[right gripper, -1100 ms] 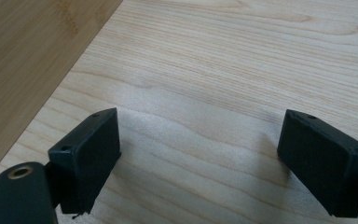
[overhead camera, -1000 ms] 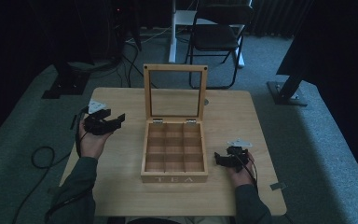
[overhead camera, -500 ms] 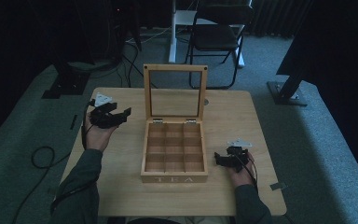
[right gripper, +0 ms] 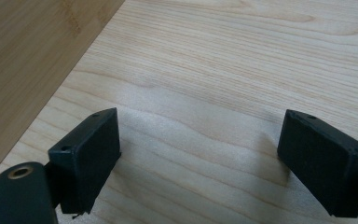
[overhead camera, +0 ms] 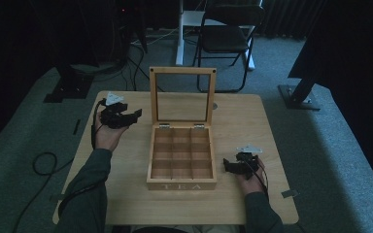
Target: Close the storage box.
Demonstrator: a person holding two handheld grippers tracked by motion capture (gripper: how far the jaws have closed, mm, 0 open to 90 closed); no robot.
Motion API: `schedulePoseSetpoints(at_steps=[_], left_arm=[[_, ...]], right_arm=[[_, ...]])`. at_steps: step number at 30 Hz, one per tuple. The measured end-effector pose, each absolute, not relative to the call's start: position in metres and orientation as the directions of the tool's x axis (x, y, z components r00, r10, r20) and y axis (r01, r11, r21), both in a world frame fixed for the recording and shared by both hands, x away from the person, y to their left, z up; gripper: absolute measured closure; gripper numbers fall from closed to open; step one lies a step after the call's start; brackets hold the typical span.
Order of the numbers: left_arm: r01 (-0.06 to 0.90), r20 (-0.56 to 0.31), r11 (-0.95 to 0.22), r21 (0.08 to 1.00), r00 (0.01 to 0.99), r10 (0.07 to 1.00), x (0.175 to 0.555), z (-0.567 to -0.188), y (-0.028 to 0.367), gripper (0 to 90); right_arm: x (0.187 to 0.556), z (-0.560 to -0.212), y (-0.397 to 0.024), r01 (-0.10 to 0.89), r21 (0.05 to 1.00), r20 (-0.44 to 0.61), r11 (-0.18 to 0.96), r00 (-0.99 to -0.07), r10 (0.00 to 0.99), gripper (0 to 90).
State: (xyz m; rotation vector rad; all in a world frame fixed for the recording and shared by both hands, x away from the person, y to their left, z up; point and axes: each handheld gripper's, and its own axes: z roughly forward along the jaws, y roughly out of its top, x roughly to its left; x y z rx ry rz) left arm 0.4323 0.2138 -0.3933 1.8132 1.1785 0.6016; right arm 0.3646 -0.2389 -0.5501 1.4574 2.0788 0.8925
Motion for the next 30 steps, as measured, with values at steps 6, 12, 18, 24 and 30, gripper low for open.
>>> schedulePoseSetpoints(at_steps=[6,12,18,24,30], left_arm=[[0.49,-0.073,-0.169,0.855,0.437,0.897,0.439,-0.394,0.208,33.1],[0.493,-0.066,-0.181,0.851,0.443,0.894,0.447,-0.392,0.202,29.9],[0.491,-0.066,-0.185,0.851,0.45,0.89,0.457,-0.392,0.195,30.0],[0.484,-0.064,-0.193,0.853,0.464,0.883,0.466,-0.394,0.184,30.0],[0.488,-0.052,-0.209,0.848,0.467,0.883,0.478,-0.397,0.173,30.2]], right_arm=[[0.365,-0.55,-0.239,0.65,0.723,0.005,0.234,-0.343,0.939,12.6],[0.365,-0.55,-0.239,0.65,0.723,0.005,0.234,-0.343,0.939,12.6],[0.364,-0.55,-0.238,0.65,0.722,0.005,0.237,-0.348,0.937,12.6],[0.363,-0.55,-0.238,0.649,0.722,0.007,0.238,-0.351,0.936,12.6],[0.363,-0.55,-0.238,0.65,0.722,0.007,0.239,-0.351,0.936,12.6]])
